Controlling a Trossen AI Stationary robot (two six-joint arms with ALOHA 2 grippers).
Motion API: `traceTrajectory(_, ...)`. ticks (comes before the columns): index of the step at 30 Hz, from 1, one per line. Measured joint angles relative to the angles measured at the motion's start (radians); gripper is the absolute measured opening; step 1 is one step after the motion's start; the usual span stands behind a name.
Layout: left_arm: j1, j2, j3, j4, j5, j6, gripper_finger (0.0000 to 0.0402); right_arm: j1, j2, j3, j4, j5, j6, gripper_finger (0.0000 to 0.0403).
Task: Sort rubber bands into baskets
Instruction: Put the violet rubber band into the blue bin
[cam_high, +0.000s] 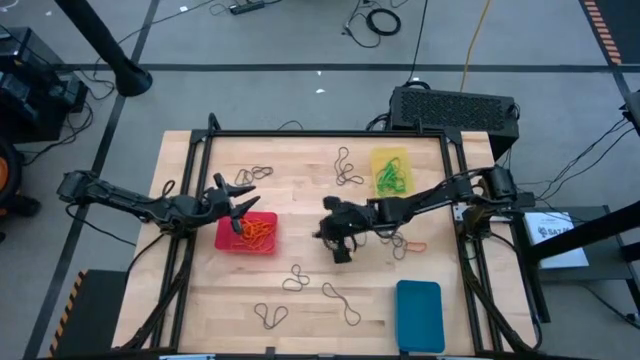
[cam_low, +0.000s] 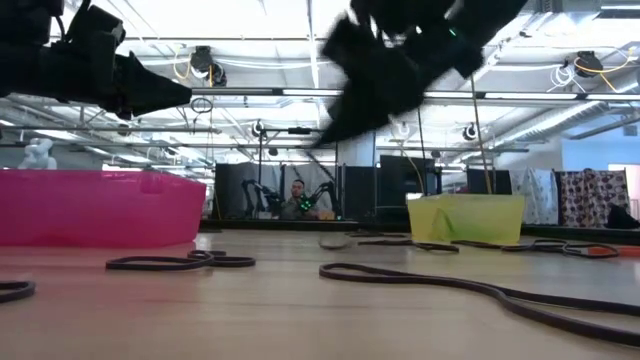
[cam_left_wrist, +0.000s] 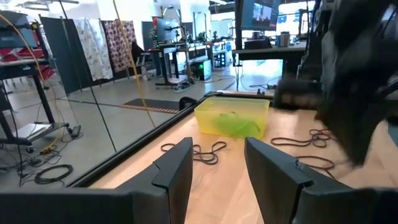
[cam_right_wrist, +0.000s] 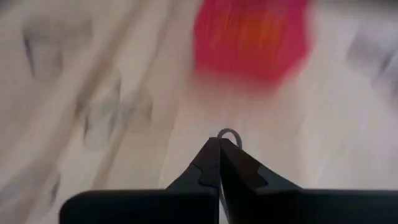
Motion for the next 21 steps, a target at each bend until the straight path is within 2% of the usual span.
traceTrajectory(6, 0.001, 0.000, 0.000, -0.012, -0.064, -0.002, 0.0154, -0.002, 0.020, 0.032, 0.446, -0.005, -0.121, 0.0001)
traceTrajectory(10, 0.002, 0.000, 0.000, -0.023, -0.135, -0.009, 0.0154, -0.006, 0.059, 0.082, 0.563, -0.006, -0.172, 0.0000)
traceTrajectory(13, 0.013, 0.002, 0.000, -0.024, -0.204, -0.030, 0.0154, -0.010, 0.098, 0.146, 0.558, -0.007, -0.200, 0.0000)
traceTrajectory(15, 0.022, 0.004, 0.000, -0.035, -0.243, -0.055, 0.0154, -0.010, 0.109, 0.177, 0.491, 0.005, -0.228, 0.0000)
traceTrajectory(18, 0.036, 0.004, 0.000, -0.063, -0.265, -0.082, 0.0154, -0.010, 0.090, 0.205, 0.336, 0.129, -0.259, 0.0000)
traceTrajectory(21, 0.039, 0.004, 0.000, -0.094, -0.263, -0.083, 0.0154, -0.007, 0.002, 0.205, 0.111, 0.243, -0.247, 0.0000)
